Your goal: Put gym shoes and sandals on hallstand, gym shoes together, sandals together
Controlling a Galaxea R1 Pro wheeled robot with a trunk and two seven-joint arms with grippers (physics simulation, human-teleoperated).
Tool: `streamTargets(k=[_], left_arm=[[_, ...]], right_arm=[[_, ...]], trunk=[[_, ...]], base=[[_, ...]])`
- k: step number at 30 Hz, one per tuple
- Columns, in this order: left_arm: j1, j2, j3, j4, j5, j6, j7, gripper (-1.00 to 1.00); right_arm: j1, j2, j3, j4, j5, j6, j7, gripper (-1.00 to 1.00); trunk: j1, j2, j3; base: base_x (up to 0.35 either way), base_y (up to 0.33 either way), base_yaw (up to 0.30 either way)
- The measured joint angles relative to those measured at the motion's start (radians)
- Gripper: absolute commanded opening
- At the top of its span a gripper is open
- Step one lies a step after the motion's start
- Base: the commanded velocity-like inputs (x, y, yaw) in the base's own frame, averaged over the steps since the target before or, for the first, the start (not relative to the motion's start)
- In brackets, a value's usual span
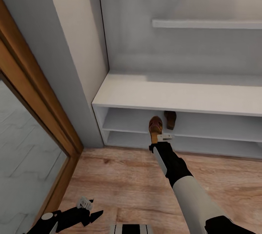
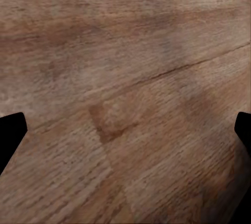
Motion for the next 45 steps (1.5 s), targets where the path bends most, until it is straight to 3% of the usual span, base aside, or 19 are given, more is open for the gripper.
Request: streamTargets(k=[10,20,30,45], left_arm=[[0.000,-0.001,-0.003,0.000,0.000,0.001,0.001,1.00],[-0.002,0.000,-0.005,-0.001,0.000,0.004,0.000,1.00],[-0.002,0.000,-0.004,-0.001,0.000,0.006,0.001,1.00],[0.000,0.000,0.000,0.002,-0.001,0.004,0.001,1.00]], right_arm=[[0.000,0.000,0.000,0.001,0.000,0.000,0.000,-1.00],[0.000,0.000,-0.002,0.000,0.001,0.000,0.000,-1.00],[0.000,0.000,-0.003,0.001,-0.001,0.000,0.000,-1.00],[0.000,0.000,-0.004,0.002,0.001,0.000,0.000,-1.00]], trunk=[[0.000,0.000,0.000],[0.001,0.000,-0.002],[0.025,-0.043,-0.045],[0.024,-0.043,-0.047]], base=[[0.323,0.000,0.000],[0.039,0.000,0.000],[0.000,0.000,0.000],[0.074,0.000,-0.047]])
